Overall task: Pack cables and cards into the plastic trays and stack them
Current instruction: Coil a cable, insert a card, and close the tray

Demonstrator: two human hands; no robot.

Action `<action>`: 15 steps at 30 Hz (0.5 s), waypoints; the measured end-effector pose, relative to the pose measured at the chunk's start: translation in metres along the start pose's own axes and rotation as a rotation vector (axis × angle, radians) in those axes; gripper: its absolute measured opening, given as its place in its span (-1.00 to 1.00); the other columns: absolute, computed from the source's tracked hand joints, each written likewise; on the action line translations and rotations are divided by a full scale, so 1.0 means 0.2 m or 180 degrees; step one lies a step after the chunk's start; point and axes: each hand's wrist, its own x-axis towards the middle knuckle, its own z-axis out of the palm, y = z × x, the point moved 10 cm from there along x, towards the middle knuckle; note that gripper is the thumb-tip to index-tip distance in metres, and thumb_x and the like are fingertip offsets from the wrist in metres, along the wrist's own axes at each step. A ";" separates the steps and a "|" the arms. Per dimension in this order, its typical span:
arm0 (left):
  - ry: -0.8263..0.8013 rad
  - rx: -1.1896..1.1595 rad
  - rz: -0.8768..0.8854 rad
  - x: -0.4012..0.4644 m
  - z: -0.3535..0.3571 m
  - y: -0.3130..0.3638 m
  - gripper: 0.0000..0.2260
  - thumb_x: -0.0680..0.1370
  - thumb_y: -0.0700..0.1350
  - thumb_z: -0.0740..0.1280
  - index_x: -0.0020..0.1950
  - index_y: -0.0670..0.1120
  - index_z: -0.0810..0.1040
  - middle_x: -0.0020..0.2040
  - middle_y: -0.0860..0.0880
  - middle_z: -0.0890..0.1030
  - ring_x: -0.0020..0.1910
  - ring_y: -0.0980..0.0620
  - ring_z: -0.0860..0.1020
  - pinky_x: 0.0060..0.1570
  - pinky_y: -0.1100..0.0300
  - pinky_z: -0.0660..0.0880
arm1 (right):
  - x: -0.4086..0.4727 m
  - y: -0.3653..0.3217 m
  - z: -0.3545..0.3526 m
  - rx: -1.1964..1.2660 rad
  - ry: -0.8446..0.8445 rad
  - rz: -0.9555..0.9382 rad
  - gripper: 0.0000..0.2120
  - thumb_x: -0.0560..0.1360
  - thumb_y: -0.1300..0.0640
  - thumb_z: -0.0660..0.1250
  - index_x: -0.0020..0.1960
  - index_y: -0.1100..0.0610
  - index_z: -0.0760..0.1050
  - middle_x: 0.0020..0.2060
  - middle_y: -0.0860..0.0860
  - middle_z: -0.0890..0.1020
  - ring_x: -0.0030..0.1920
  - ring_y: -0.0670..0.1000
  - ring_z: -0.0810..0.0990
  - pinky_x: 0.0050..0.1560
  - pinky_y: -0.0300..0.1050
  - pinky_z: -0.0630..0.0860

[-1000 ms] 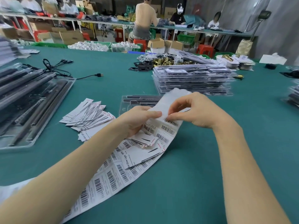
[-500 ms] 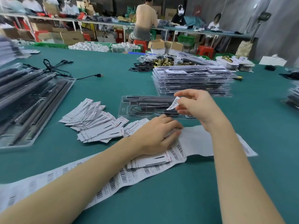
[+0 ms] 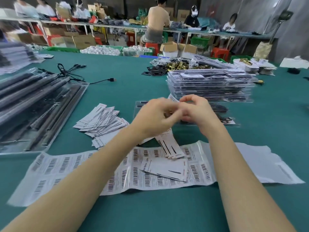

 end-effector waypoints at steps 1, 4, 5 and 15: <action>0.0241 0.0042 -0.0399 0.00 -0.06 -0.12 -0.87 0.60 -0.02 0.34 -0.14 0.15 0.54 -0.22 0.16 0.59 -0.23 0.16 0.55 -0.11 0.08 0.55 | 0.02 -0.01 0.05 -0.0098 -0.0071 -0.0045 -0.89 0.50 0.20 0.43 -0.01 0.05 0.57 -0.11 0.04 0.70 -0.28 -0.06 0.68 -0.32 -0.21 0.56; 0.0670 0.0111 -0.1282 -0.08 -0.18 -0.43 -0.89 0.57 -0.07 0.37 0.06 -0.03 0.51 -0.01 0.05 0.62 -0.10 0.12 0.60 -0.02 0.13 0.57 | 0.06 -0.04 0.16 -0.0657 -0.0136 -0.0331 -0.93 0.51 0.12 0.46 -0.03 -0.01 0.62 -0.13 -0.04 0.71 -0.33 -0.15 0.66 -0.37 -0.26 0.56; 0.0705 0.0128 -0.1390 -0.11 -0.20 -0.50 -0.87 0.57 -0.07 0.38 0.08 -0.02 0.51 0.01 0.05 0.61 -0.10 0.15 0.60 -0.04 0.18 0.56 | 0.07 -0.05 0.19 -0.0841 -0.0135 -0.0439 -0.94 0.51 0.10 0.47 -0.03 -0.03 0.63 -0.13 -0.06 0.71 -0.26 -0.14 0.67 -0.30 -0.22 0.61; 0.0511 0.0296 -0.1186 -0.17 -0.14 -0.55 -0.96 0.55 -0.02 0.40 -0.05 0.10 0.65 -0.16 0.23 0.65 -0.11 0.24 0.59 -0.06 0.34 0.49 | 0.11 0.01 0.23 -0.1064 -0.0302 -0.0527 -0.94 0.46 0.08 0.51 -0.13 -0.07 0.66 -0.21 -0.09 0.71 -0.28 -0.20 0.60 -0.22 -0.22 0.49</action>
